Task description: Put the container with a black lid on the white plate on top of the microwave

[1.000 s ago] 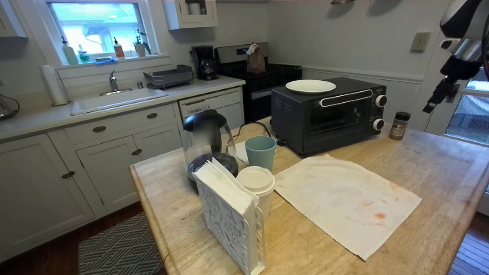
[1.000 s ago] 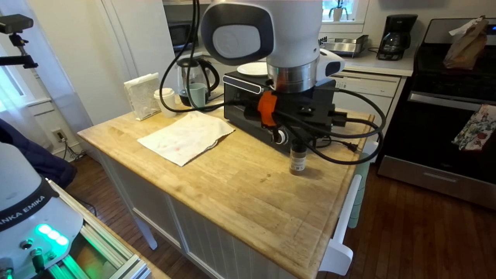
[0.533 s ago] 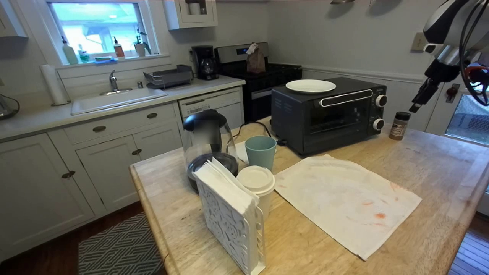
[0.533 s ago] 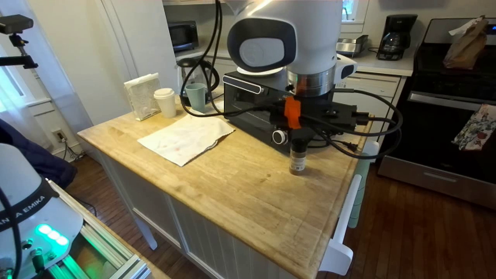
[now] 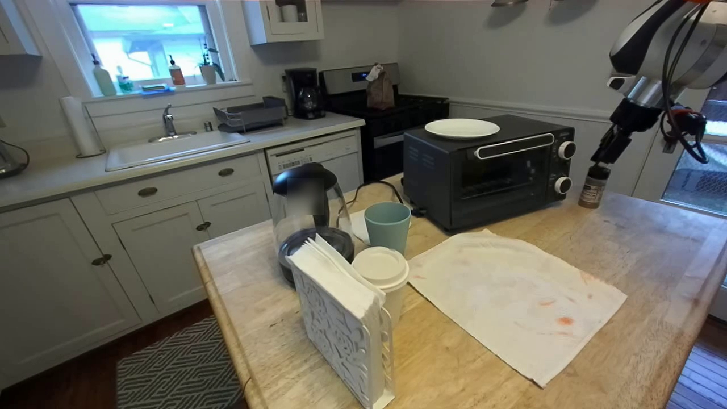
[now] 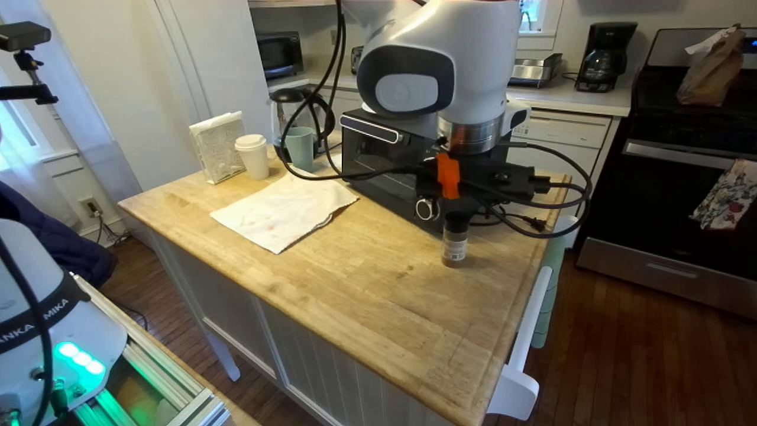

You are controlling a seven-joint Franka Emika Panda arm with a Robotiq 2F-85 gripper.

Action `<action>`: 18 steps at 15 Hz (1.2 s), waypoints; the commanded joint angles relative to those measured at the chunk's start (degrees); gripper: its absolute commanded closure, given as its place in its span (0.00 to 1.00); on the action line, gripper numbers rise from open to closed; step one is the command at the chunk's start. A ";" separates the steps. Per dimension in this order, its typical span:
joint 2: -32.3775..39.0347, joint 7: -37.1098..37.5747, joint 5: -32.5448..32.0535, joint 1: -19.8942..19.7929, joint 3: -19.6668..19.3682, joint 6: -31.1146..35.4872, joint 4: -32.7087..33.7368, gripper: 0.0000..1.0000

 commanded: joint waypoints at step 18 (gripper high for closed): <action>-3.31 9.30 -10.45 2.25 -2.25 0.52 -4.34 0.74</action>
